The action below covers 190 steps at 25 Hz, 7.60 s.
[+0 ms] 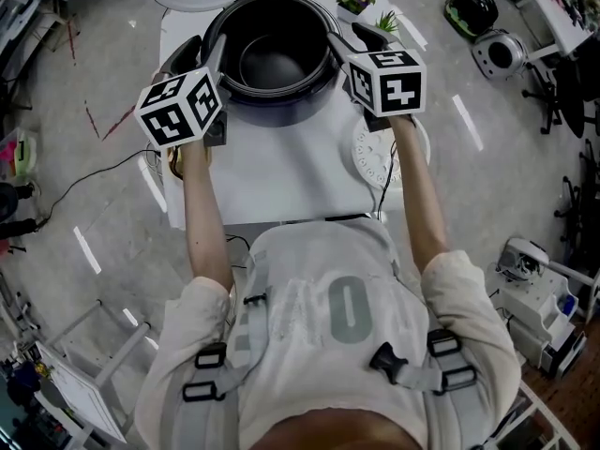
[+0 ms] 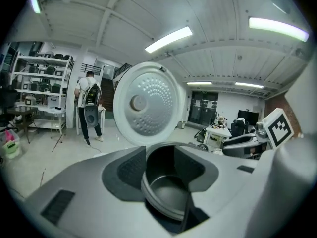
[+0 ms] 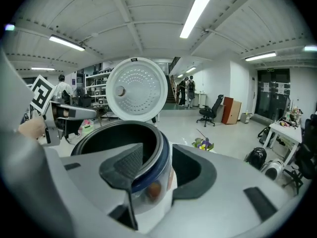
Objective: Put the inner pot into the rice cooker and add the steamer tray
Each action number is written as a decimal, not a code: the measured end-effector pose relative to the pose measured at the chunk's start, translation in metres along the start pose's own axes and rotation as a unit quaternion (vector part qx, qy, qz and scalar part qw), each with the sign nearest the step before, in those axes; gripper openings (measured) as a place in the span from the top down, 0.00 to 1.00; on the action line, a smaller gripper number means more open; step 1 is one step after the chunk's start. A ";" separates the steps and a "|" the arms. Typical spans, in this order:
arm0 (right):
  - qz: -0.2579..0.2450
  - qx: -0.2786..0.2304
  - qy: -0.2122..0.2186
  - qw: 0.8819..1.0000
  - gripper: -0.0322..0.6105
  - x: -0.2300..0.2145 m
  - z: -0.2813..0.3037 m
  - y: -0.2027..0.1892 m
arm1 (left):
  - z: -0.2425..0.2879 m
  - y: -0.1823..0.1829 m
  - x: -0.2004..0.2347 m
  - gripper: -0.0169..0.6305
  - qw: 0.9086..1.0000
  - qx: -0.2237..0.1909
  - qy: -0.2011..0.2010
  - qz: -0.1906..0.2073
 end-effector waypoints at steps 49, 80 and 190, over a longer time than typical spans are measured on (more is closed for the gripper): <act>0.209 0.128 -0.247 0.938 0.66 -0.092 -0.181 -0.333 | 0.035 -0.277 -0.277 0.72 0.927 0.276 -0.215 0.138; 0.230 0.049 -0.266 0.935 0.78 -0.110 -0.208 -0.280 | 0.038 -0.218 -0.293 0.77 0.944 0.201 -0.209 0.155; -0.058 -0.253 -0.016 0.966 0.94 0.062 -0.089 0.038 | -0.105 0.016 -0.065 0.94 0.969 -0.197 0.125 0.085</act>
Point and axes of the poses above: the fingertips, and each gripper's own axes: z forward along the fingers, x to its left, y out of its top, the point moved 4 cm from there along -z, backward along the fingers, and after that the axes turned 2 degrees about y, right-handed, at the moved point
